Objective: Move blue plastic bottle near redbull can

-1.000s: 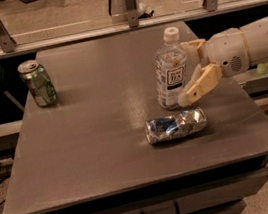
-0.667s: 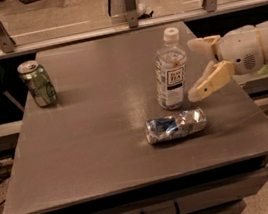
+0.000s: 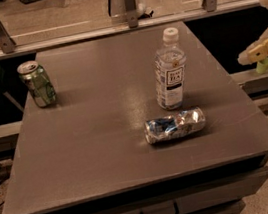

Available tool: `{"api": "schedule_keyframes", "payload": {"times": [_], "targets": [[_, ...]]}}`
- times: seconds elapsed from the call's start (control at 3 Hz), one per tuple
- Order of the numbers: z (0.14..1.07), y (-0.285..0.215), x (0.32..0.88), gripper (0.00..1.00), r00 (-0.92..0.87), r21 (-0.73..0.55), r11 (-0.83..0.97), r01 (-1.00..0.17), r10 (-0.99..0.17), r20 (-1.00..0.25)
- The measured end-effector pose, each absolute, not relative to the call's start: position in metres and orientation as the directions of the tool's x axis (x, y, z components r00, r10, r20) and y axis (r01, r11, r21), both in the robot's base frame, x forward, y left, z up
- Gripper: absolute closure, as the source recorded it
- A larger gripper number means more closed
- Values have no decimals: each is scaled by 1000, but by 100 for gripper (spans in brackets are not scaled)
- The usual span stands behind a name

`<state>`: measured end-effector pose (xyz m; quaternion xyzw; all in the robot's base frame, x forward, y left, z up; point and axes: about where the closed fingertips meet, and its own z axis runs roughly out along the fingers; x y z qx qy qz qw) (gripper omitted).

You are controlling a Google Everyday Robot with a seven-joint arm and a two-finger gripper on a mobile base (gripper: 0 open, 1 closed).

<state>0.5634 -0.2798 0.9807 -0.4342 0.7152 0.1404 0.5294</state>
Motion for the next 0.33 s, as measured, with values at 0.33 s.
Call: {"api": "schedule_keyframes", "payload": {"times": [0.33], "targets": [[990, -287, 565, 0, -53, -277, 593, -756, -477, -877]]}}
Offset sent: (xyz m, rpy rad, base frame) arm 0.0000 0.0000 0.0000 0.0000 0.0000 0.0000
